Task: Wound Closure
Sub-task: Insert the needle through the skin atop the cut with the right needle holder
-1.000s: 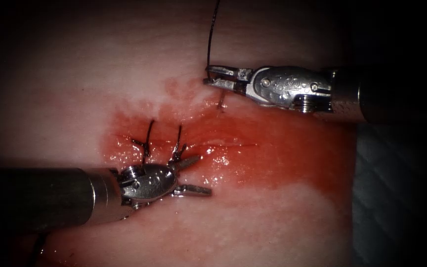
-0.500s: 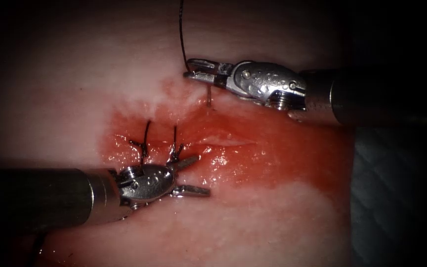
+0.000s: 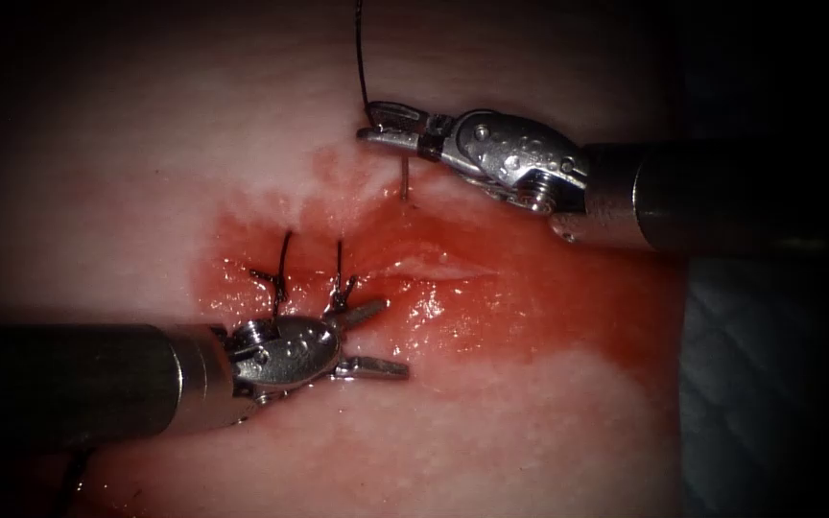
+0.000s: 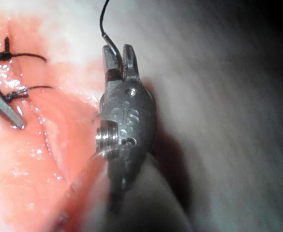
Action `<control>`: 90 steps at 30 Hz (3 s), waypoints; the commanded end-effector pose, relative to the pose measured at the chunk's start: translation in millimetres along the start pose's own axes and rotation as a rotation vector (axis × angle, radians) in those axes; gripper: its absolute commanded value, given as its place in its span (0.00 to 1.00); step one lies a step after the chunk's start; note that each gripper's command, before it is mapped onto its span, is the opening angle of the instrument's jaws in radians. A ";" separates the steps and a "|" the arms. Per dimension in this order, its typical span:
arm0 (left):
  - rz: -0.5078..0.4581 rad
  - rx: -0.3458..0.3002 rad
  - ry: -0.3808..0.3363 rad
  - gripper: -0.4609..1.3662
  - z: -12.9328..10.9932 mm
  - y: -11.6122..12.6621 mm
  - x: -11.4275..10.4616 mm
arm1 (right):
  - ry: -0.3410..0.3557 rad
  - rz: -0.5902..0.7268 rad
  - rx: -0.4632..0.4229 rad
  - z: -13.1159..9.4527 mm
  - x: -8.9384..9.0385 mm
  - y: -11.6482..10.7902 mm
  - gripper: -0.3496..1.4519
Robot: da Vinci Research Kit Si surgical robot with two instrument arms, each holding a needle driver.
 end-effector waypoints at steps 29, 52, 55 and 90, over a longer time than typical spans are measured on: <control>0.000 0.005 0.000 0.63 0.0 0.0 0.0 | 0.066 0.534 -0.103 1.0 -0.3 2.4 0.00; 0.000 0.005 0.000 0.63 0.0 0.0 0.0 | 0.044 0.409 -0.080 2.0 0.8 3.3 0.00; 0.000 0.005 0.000 0.63 0.0 0.0 0.0 | 0.043 0.364 -0.080 2.1 1.0 4.1 0.00; 0.000 0.005 0.000 0.63 0.0 0.0 0.0 | 0.033 0.593 -0.158 2.6 2.5 5.7 0.00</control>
